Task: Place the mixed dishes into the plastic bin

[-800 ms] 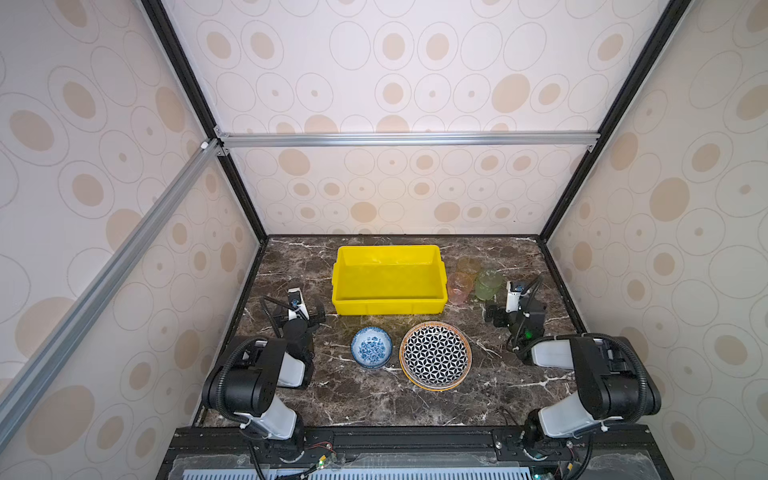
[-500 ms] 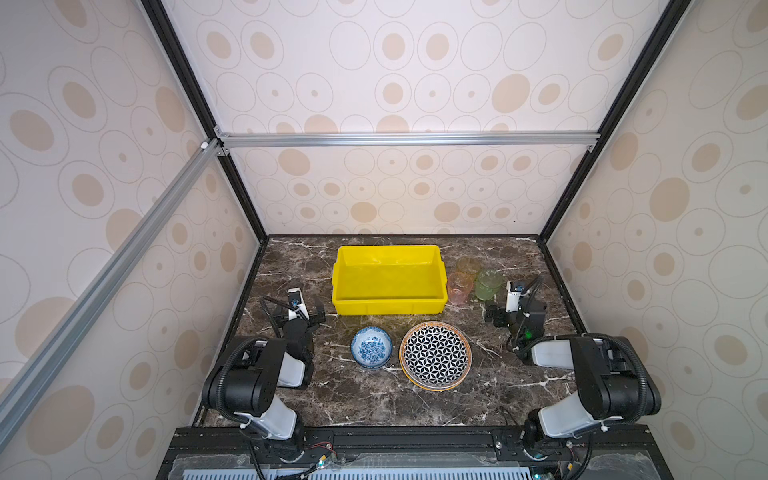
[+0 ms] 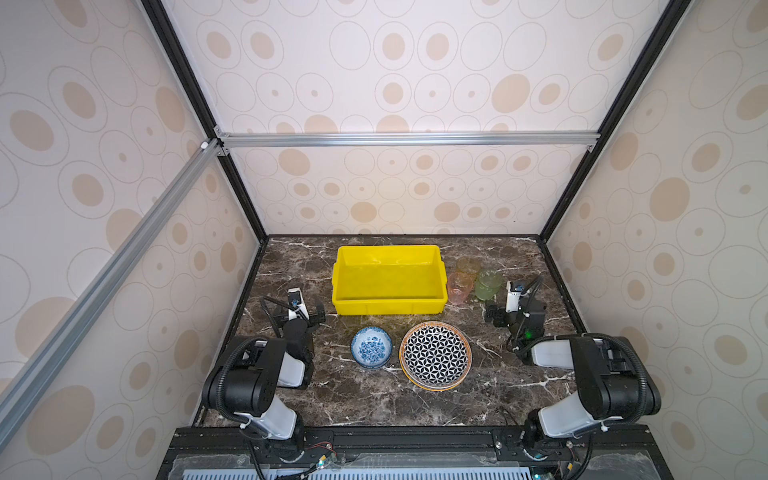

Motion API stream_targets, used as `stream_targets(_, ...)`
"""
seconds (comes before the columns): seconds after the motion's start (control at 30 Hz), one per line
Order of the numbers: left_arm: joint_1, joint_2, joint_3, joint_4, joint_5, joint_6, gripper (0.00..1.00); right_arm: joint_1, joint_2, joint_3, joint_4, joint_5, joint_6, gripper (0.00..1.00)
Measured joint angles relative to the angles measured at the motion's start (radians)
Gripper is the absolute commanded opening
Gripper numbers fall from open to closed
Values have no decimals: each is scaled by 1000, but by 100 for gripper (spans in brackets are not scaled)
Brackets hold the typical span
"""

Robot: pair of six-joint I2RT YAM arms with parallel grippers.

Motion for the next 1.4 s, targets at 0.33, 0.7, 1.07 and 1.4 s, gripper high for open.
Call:
stream_targets(0.33, 0, 0, 0, 0, 0, 0, 99, 0, 0, 0, 0, 0, 0, 100)
stream_targets(0.7, 0, 0, 0, 0, 0, 0, 99, 2, 0, 0, 0, 0, -4, 100)
stream_targets(1.07, 0, 0, 0, 0, -16, -1, 99, 10, 0, 8, -19, 21, -7, 100)
stream_targets(1.4, 0, 0, 0, 0, -40, -1, 99, 11, -26, 23, -66, 21, -9, 100)
